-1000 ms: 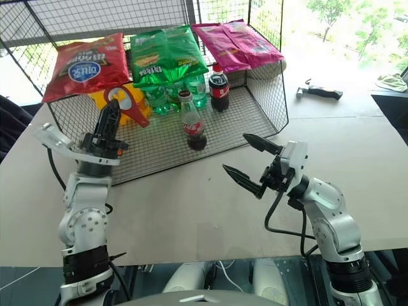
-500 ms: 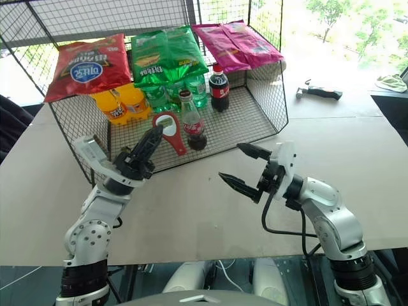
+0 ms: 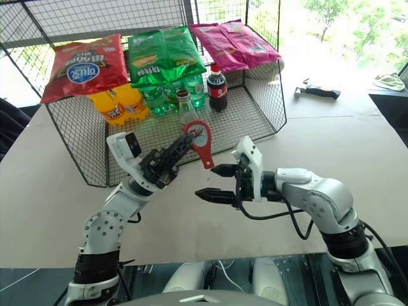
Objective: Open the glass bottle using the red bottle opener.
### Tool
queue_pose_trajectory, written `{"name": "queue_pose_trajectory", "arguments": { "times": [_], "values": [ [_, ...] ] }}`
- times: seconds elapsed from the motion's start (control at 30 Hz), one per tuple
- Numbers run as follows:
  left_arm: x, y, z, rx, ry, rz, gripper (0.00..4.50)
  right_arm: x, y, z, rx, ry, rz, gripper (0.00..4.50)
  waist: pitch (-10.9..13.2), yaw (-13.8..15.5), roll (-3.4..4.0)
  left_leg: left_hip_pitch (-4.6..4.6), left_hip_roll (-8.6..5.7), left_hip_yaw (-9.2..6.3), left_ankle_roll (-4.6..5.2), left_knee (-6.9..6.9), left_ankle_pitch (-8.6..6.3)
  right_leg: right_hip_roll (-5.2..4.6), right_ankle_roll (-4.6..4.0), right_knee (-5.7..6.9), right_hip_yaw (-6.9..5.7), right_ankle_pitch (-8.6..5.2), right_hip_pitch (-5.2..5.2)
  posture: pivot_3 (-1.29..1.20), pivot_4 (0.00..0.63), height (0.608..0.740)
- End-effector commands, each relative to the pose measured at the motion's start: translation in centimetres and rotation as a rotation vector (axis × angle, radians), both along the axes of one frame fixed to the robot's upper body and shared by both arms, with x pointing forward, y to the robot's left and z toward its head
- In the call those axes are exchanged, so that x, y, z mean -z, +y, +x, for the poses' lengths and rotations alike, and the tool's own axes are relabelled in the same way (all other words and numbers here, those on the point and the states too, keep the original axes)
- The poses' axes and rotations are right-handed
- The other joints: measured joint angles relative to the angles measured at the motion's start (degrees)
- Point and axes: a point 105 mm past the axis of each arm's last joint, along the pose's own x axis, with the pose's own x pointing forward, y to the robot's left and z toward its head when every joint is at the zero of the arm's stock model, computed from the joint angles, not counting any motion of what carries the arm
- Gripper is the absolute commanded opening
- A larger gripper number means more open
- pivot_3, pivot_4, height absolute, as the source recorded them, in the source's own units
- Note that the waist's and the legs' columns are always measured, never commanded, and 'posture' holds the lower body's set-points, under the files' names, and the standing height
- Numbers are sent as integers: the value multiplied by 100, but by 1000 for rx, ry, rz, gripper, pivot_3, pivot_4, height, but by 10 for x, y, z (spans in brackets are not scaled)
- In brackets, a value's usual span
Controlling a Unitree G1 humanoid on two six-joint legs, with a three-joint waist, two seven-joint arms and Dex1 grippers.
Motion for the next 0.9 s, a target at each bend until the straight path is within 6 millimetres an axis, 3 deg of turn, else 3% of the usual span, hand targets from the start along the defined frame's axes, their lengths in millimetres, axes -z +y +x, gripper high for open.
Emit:
{"name": "queue_pose_trajectory", "arguments": {
  "times": [0.03, 0.37, 0.5, 0.73, 0.9],
  "values": [
    [-2, -1, -4, 13, -24, -16, 16, -16, 4, -6, -56, 54, 66, 4500, 0, -2, 0, -2, -1, -1, 0, 0, 0, -1, 0, -2, -1, 0, 0, 0, 150, 740],
    [8, -2, -6, -7, -8, -18, 16, -30, 5, -8, -86, 94, 114, 4500, 0, -47, 0, -2, -4, -1, 2, 0, -1, -6, 0, -4, -2, 0, 0, 0, 150, 740],
    [9, -1, -6, -24, -9, -24, 0, -32, 4, -6, -77, 100, 122, 3444, 0, -59, 0, -3, -4, -1, 2, 0, -1, -6, 0, -5, -2, 0, 0, 0, 150, 740],
    [9, 5, -2, -68, -28, -25, 0, -31, 2, -4, -67, 97, 112, 160, 0, -63, 1, -4, -5, -1, 2, 0, -1, -6, 0, -5, -2, 0, 0, 0, 150, 740],
    [9, 7, -2, -72, -30, -27, 0, -33, 3, 0, -45, 92, 130, 48, 0, -65, 0, -4, -4, -1, 2, -2, -1, -6, 0, -7, -2, 0, -1, 0, 150, 740]
  ]
}}
